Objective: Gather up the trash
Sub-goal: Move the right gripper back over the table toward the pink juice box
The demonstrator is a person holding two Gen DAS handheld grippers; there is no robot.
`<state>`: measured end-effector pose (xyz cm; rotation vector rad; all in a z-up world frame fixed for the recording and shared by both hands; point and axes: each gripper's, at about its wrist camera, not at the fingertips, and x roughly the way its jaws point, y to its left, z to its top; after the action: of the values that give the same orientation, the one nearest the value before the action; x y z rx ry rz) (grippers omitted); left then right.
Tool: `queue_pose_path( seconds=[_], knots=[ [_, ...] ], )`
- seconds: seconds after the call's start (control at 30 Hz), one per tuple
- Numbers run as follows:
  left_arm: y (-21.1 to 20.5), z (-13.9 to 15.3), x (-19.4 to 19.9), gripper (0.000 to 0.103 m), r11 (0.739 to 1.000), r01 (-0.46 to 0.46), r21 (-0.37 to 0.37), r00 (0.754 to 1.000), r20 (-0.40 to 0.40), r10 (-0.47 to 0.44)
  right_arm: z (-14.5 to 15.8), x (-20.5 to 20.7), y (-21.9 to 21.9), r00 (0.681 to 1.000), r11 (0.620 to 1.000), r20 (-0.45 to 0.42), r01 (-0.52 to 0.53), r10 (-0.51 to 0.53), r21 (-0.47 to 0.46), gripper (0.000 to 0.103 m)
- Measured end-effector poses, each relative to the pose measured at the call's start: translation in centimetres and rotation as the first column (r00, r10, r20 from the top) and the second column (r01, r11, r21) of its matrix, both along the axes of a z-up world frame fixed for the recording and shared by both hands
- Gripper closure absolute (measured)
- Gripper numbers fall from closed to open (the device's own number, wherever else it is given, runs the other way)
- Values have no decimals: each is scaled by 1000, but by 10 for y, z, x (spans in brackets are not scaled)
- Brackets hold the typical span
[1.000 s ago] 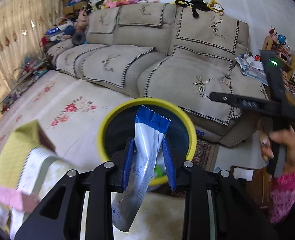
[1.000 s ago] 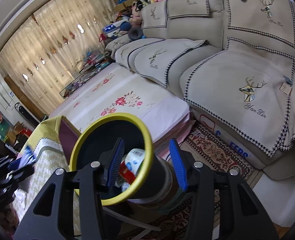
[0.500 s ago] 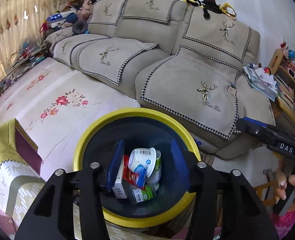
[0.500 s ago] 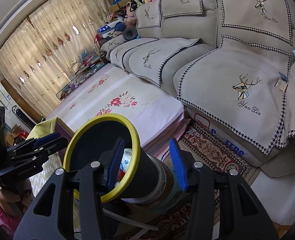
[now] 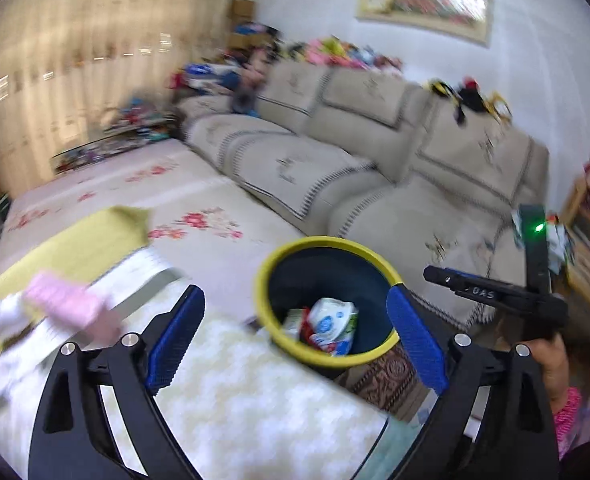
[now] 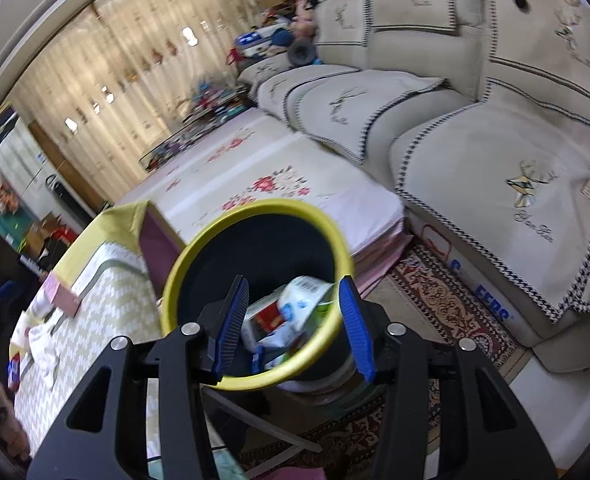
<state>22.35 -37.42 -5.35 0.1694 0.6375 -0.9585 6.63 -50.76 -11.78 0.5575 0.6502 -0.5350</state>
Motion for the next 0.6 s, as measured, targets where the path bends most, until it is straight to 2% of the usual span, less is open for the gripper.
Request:
queue_pose_path(
  seconds=[0.07,0.17,0.27,0.3,0.43,0.47,0.6],
  knots=[
    [47,2,-1,8,995,-90,-35,996,-8,90,-1,12,13,999,999,-10,-39,39,-3,58],
    [104,-2,-2,6,980,-195,-46,981,-10,195,-2,35,39,993,994,-29,-111,111,-10,58],
    [164,-9,-3,5,952,-301,-59,954,-32,300,1,60,70,979,979,-36,-203,202,-20,58],
    [188,-13,-5,5,934,-349,-73,937,-43,347,2,67,80,972,972,-36,-233,232,-23,58],
    [243,-28,-8,5,884,-460,-86,888,-50,457,8,105,126,925,924,-42,-380,378,-43,57],
    [254,-32,-8,5,873,-480,-84,877,-54,477,10,117,141,904,902,-51,-428,425,-56,57],
    [269,-43,-4,5,857,-509,-85,861,-48,507,13,150,187,829,824,-89,-559,552,-90,55]
  ],
)
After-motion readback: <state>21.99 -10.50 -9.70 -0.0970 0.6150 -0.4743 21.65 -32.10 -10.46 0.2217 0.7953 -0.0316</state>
